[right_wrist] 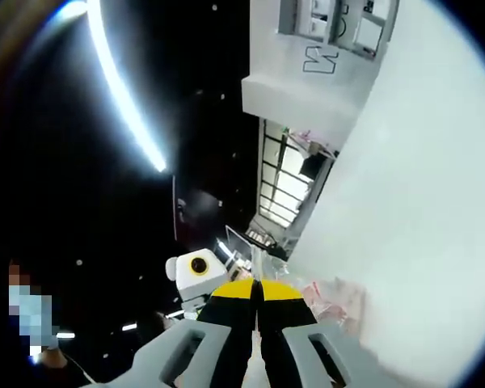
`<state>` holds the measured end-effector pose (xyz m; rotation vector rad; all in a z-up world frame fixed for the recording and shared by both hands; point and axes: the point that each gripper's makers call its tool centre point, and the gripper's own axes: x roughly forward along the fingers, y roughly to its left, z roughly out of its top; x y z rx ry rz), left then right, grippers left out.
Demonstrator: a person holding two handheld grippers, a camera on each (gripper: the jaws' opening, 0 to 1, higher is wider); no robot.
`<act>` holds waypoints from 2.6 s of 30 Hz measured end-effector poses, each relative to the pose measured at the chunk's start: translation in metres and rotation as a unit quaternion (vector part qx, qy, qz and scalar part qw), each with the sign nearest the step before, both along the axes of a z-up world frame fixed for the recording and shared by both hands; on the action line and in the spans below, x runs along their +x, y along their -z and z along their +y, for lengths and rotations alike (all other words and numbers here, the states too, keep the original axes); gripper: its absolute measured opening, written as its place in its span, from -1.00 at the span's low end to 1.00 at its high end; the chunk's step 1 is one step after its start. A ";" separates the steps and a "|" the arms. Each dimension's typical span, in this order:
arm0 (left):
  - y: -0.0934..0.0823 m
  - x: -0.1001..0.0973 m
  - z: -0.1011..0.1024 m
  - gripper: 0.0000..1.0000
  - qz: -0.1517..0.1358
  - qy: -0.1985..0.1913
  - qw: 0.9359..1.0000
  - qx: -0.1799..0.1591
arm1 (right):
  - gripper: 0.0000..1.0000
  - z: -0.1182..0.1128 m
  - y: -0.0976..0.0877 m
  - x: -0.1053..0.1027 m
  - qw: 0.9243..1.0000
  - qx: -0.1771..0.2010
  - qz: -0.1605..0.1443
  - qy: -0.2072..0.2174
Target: Open the resealable bag by pulling the two sides of the seal apart until the entire bag opening is separated and visibly accessible.
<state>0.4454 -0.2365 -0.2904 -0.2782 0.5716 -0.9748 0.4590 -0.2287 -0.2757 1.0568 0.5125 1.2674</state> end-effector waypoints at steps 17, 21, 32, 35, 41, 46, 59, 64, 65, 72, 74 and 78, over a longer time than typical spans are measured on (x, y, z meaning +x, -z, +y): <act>0.008 -0.006 0.002 -0.62 0.027 0.021 0.999 0.004 | -1.00 0.009 0.008 -0.007 0.999 -0.028 0.000 -0.022; 0.011 -0.010 0.002 -0.64 0.034 0.026 0.999 0.004 | -1.00 0.012 0.010 -0.010 0.999 -0.038 -0.006 -0.027; 0.014 -0.011 0.005 -0.73 0.039 0.033 0.999 0.010 | -1.00 0.015 0.013 -0.016 0.998 -0.052 -0.016 -0.037; 0.014 -0.011 0.006 -0.77 0.041 0.035 0.999 0.009 | -1.00 0.015 0.013 -0.018 0.998 -0.052 -0.014 -0.040; 0.015 -0.015 0.006 -0.83 0.042 0.039 0.998 0.009 | -1.00 0.016 0.015 -0.020 0.997 -0.055 -0.013 -0.050; 0.017 -0.017 0.006 -0.91 0.046 0.044 0.998 0.007 | -1.00 0.017 0.014 -0.021 0.997 -0.054 -0.014 -0.055; 0.013 -0.019 0.009 -0.96 0.038 0.049 0.998 0.006 | -1.00 0.015 0.012 -0.018 0.998 -0.046 -0.011 -0.047; 0.011 -0.015 0.011 -0.84 0.037 0.040 0.999 0.001 | -1.00 0.016 0.012 -0.022 0.998 -0.047 -0.013 -0.048; 0.012 -0.015 0.011 -0.80 0.035 0.040 0.999 0.002 | -1.00 0.016 0.013 -0.023 0.998 -0.048 -0.014 -0.048; 0.015 -0.015 0.012 -0.83 0.039 0.036 0.999 0.009 | -1.00 0.017 0.014 -0.023 0.997 -0.052 -0.014 -0.056; 0.017 -0.016 0.013 -0.97 0.041 0.040 0.998 0.012 | -1.00 0.016 0.014 -0.025 0.997 -0.048 -0.010 -0.057; 0.017 -0.018 0.011 -0.97 0.042 0.044 0.998 0.007 | -1.00 0.017 0.014 -0.026 0.997 -0.049 -0.010 -0.063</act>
